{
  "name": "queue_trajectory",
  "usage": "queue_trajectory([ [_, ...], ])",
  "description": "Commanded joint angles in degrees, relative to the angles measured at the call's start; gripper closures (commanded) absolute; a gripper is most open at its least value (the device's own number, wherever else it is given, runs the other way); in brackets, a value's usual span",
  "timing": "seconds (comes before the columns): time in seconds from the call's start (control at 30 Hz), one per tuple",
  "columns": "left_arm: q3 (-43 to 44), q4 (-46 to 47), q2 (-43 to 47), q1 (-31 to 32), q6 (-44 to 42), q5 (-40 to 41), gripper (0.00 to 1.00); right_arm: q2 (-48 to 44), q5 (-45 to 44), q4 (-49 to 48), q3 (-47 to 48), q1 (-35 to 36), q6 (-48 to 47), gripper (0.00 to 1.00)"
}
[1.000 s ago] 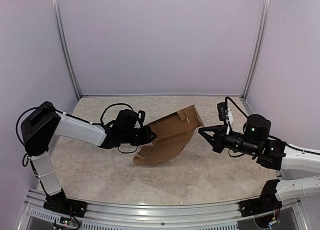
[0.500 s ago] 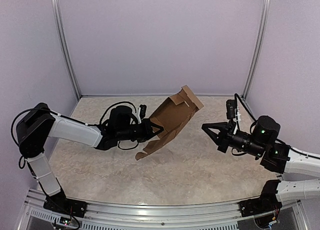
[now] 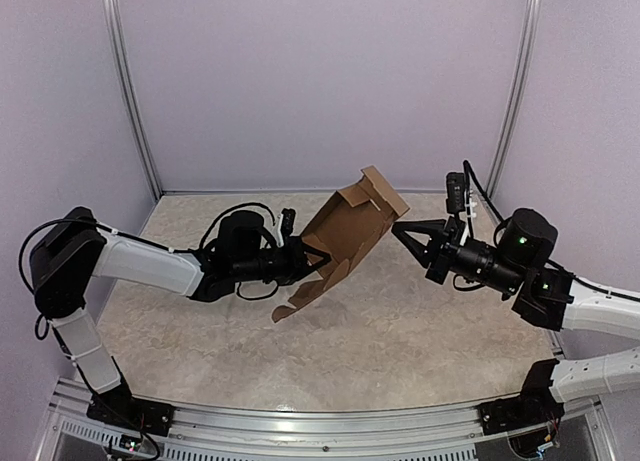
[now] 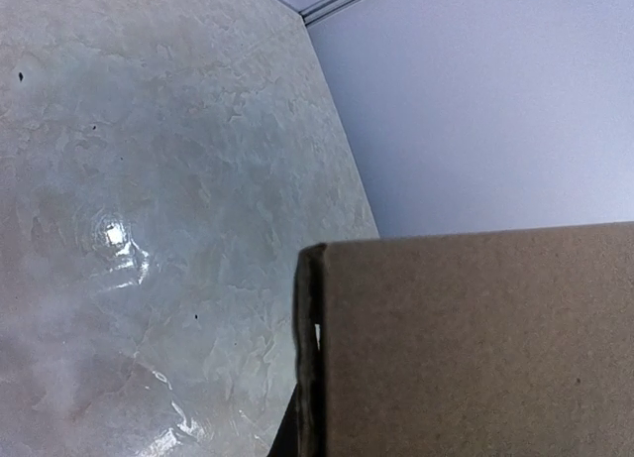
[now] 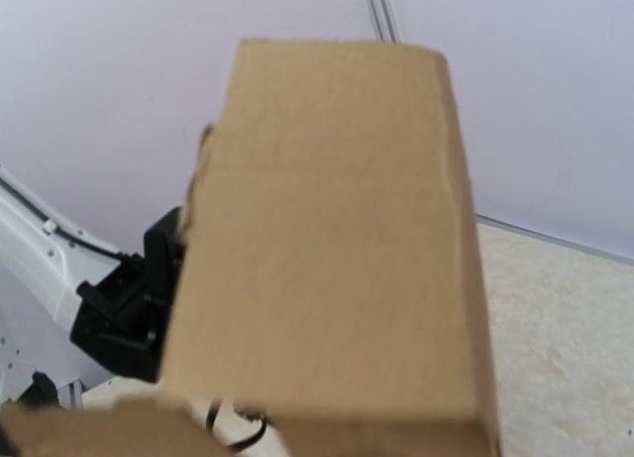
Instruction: Fold the paper box
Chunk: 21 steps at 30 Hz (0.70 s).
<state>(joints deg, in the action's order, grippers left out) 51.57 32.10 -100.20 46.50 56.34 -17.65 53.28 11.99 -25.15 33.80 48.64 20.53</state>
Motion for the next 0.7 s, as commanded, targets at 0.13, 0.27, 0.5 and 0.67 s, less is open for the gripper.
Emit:
queue_trajectory([
  [0.13,0.57,-2.48,2.84,1.30,-3.08,1.07,1.00,5.59,1.53,-2.04,5.10,0.44,-1.28,1.00],
  [0.27,0.72,-3.73,3.67,1.31,-4.15,1.30,1.00,7.76,1.12,-0.56,5.55,0.67,-2.22,1.00],
  [0.5,1.56,-7.60,5.47,1.14,-6.46,1.98,1.00,8.69,-2.16,4.56,4.74,1.38,-4.40,1.00],
  [0.67,3.14,-10.69,5.94,1.13,-7.91,1.72,1.00,8.69,-4.96,12.08,5.88,1.93,-7.43,1.00],
])
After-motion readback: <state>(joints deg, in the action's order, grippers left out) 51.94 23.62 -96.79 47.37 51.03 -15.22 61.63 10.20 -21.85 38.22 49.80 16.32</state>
